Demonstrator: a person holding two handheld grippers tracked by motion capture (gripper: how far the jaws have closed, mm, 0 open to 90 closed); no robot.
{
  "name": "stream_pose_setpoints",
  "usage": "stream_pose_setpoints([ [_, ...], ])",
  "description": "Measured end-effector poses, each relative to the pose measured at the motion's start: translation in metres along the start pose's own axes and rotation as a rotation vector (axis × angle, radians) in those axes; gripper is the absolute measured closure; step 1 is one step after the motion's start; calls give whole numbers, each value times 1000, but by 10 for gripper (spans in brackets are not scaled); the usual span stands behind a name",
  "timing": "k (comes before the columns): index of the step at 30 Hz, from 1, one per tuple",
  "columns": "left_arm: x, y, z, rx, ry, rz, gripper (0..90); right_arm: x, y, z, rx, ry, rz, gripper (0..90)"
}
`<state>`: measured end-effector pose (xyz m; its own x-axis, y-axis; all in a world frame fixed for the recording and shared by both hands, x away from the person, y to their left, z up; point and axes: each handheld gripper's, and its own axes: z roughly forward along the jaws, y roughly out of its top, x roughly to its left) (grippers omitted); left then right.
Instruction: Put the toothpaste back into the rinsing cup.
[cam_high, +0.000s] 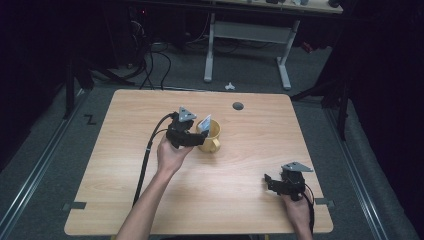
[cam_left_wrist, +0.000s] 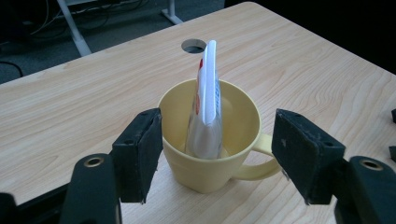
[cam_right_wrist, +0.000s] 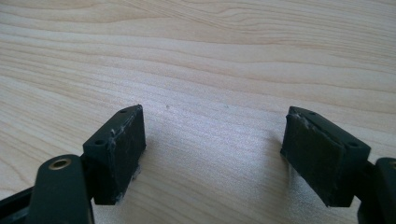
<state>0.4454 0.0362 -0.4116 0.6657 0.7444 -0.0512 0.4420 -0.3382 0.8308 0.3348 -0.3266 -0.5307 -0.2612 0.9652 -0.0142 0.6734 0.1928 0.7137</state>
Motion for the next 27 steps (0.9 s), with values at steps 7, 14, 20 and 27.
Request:
stream_pose_setpoints([
  [7,2,-2,-8,-7,6,3,342,0,0,0,0,0,0,214],
  [14,8,-7,-16,-19,11,-20,346,0,0,0,0,0,0,214],
  [20,11,-10,-23,-31,9,-29,347,0,0,0,0,-1,0,214],
  [27,13,-12,-30,-37,12,-29,346,0,0,0,0,-1,0,214],
])
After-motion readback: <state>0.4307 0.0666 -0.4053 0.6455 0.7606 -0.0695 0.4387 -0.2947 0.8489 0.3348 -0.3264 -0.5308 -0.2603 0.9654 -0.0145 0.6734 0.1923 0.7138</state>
